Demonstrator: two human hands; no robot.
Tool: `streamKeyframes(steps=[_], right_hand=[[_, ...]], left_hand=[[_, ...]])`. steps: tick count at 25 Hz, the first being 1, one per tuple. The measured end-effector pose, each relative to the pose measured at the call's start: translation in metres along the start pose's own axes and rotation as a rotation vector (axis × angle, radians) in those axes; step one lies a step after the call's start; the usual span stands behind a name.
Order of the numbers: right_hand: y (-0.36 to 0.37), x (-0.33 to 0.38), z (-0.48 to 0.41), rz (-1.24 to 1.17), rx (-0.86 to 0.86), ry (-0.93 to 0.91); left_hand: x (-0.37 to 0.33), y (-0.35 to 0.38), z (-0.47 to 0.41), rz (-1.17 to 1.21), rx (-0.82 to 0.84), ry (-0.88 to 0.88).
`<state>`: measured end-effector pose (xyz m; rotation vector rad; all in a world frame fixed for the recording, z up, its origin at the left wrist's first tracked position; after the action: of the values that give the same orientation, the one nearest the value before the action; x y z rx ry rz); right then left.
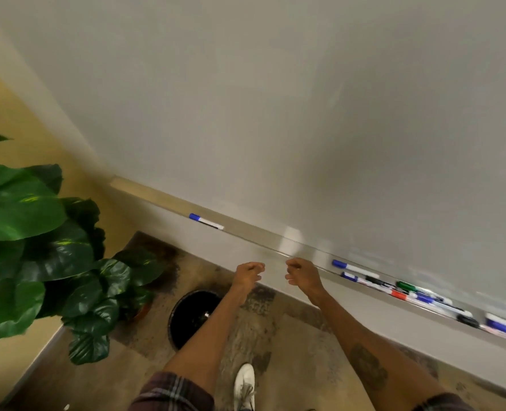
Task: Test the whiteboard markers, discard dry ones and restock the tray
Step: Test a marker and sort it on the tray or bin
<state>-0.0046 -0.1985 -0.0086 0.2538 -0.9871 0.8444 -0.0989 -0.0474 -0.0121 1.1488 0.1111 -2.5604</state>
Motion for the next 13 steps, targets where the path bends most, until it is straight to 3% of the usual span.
streamKeyframes(steps=[6,10,13], right_hand=[[-0.093,-0.040,0.036,-0.087,-0.300,-0.026],[-0.141,-0.072,0.050,-0.053,-0.489,0.071],[-0.164,-0.078,0.063,-0.166,-0.496,0.129]], left_hand=[[-0.014,0.094,-0.025,-0.100,0.125,0.038],[-0.023,0.141,-0.041,-0.112,0.215,0.063],[-0.025,0.166,-0.055,-0.156,0.272,0.064]])
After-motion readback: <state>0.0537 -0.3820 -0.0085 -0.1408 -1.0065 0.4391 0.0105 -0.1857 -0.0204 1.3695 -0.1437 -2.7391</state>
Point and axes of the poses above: each hand's wrist, its own z-axis away from the middle knuckle, its own y-axis out of the palm, x = y × z, the point moved 1 cm from there along -z, towards the middle knuckle, and after that the axes turned 15 degrees about x, right-handed, at the moved point
